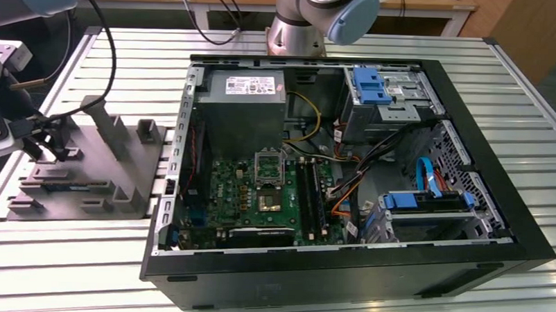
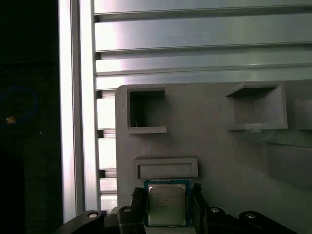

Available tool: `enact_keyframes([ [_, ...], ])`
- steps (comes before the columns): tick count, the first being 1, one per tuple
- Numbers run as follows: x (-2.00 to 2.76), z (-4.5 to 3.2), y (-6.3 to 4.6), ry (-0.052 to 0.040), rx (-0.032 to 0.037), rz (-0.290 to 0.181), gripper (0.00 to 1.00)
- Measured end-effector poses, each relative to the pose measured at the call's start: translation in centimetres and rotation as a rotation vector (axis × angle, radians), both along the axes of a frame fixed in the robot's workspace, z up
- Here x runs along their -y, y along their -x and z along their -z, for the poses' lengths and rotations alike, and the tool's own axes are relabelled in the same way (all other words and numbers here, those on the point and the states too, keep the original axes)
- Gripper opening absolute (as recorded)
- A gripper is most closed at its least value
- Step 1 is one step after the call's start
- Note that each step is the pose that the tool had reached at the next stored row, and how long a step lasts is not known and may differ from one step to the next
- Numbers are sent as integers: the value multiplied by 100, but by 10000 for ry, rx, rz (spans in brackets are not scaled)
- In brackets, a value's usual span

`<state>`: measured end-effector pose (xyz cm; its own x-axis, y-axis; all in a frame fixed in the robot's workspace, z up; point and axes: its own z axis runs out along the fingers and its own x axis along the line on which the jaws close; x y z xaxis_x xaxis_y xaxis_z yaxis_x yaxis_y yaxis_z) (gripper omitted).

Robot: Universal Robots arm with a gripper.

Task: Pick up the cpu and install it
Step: 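Pick up the cpu and move it towards the insertion slot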

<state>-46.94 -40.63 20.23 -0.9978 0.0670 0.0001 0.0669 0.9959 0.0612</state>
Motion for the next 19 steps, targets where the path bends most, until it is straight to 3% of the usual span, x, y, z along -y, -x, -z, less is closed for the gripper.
enact_keyframes([
  [11, 0, -4, 1, -10, -2, 0, 47],
  [19, 0, -103, 0, -10, -3, 0, 47],
])
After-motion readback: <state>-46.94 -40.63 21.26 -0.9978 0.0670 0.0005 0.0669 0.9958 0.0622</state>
